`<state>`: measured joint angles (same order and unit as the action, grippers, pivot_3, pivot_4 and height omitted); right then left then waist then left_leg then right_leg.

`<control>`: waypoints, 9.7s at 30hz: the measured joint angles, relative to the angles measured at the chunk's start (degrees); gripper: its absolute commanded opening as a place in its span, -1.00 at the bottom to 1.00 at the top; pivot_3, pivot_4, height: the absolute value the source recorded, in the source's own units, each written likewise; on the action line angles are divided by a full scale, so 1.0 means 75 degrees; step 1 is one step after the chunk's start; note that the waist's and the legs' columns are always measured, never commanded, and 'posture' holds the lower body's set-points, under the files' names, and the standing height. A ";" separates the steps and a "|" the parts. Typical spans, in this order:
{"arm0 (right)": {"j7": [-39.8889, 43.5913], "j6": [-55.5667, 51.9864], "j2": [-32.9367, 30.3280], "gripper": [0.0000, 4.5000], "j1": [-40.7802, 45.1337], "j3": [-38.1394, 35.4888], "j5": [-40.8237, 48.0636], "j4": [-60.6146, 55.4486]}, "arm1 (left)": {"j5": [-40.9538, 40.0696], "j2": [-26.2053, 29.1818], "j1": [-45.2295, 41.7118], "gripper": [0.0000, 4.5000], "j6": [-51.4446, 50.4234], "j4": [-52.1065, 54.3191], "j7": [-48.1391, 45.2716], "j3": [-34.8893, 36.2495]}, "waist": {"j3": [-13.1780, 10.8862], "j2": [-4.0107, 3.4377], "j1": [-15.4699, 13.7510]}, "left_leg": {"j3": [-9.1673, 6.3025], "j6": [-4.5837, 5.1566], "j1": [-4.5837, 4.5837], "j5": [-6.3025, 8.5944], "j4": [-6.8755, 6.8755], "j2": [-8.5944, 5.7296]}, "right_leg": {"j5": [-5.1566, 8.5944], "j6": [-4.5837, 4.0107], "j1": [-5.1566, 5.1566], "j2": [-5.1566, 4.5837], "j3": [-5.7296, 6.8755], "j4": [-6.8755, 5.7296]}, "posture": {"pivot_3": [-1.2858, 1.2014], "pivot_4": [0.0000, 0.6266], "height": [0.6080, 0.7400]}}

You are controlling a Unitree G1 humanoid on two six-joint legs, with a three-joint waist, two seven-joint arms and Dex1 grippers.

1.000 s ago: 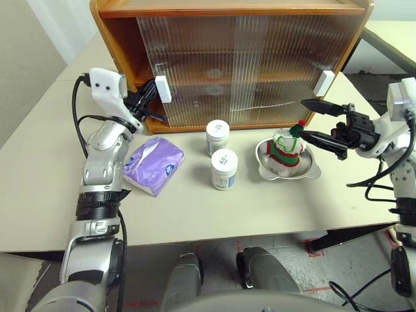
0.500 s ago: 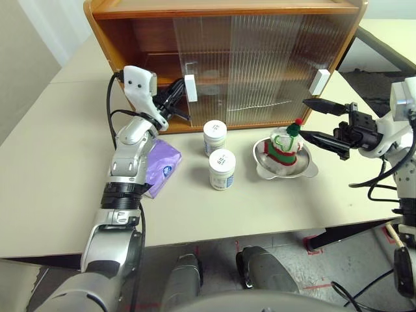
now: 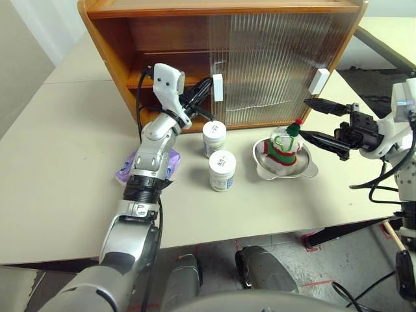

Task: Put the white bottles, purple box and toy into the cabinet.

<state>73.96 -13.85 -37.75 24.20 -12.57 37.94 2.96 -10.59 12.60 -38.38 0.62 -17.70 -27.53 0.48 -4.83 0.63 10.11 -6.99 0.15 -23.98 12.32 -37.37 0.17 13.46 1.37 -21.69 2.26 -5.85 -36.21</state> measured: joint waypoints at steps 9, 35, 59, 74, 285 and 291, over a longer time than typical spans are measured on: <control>-0.0012 -0.0012 0.0004 1.00 -0.0001 0.0001 0.0001 -0.0012 | 0.0001 0.0097 -0.0021 -0.44 0.0016 0.0004 0.0011 0.0011 | -0.0001 -0.0001 0.0010 | -0.0016 0.0025 -0.0003 0.0020 -0.0062 -0.0002 | -0.0011 0.0044 0.0015 -0.0008 -0.0038 0.0002 | -0.22 -0.69 1.00; 0.0062 -0.0007 0.0066 1.00 0.0049 0.0061 -0.0015 0.0098 | -0.4027 0.3663 0.3332 0.99 -0.7496 0.4566 0.0079 0.3724 | -0.0002 -0.0010 0.0165 | 0.0015 -0.0034 0.0004 0.0024 0.0071 0.0043 | -0.0037 -0.0114 -0.0099 -0.0007 -0.0132 -0.0010 | -0.20 -0.65 1.00; 0.0119 0.0047 0.0034 1.00 0.0183 0.0076 -0.0108 0.0303 | -0.4012 0.4722 0.5391 -0.25 -0.8717 0.4276 -0.0728 0.3235 | 0.0013 -0.0045 0.0197 | 0.0024 -0.0048 0.0010 0.0029 0.0158 0.0076 | -0.0019 -0.0185 -0.0161 -0.0001 -0.0147 -0.0021 | -0.20 -0.66 1.00; 0.0249 0.0049 0.0076 1.00 0.0415 0.0169 -0.0284 0.0584 | -0.5450 0.3245 0.4064 -1.00 -0.8730 0.4573 0.0201 0.4820 | 0.0016 -0.0046 0.0136 | 0.0036 -0.0043 0.0015 0.0016 0.0123 0.0075 | -0.0029 -0.0173 -0.0146 0.0005 -0.0147 -0.0037 | -0.18 -0.68 1.00; -0.0119 -0.0067 0.0238 1.00 -0.0020 0.0203 -0.0205 0.0156 | -0.0316 0.1601 0.2519 0.99 -0.0790 0.0147 -0.2762 -0.0477 | 0.0008 -0.0038 0.0491 | 0.0125 0.0018 -0.0026 0.0016 0.0075 0.0088 | -0.0065 -0.0079 -0.0150 -0.0011 -0.0197 -0.0006 | -0.23 -0.65 1.00; -0.0123 -0.0067 0.0236 1.00 -0.0020 0.0203 -0.0205 0.0154 | -0.0174 0.1347 0.2220 0.72 -0.0719 -0.0254 -0.2710 -0.0548 | 0.0007 -0.0038 0.0521 | 0.0127 0.0019 -0.0023 0.0015 0.0072 0.0082 | -0.0025 0.0010 -0.0144 -0.0009 -0.0198 -0.0004 | -0.23 -0.65 1.00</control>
<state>73.03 -14.35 -35.98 24.05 -11.05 36.40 4.12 -11.89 22.70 -21.72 -4.77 -19.60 -47.86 -3.63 -4.78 0.34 14.02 -6.04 0.30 -24.16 12.43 -36.82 0.79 13.27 1.45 -22.76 2.19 -7.34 -36.24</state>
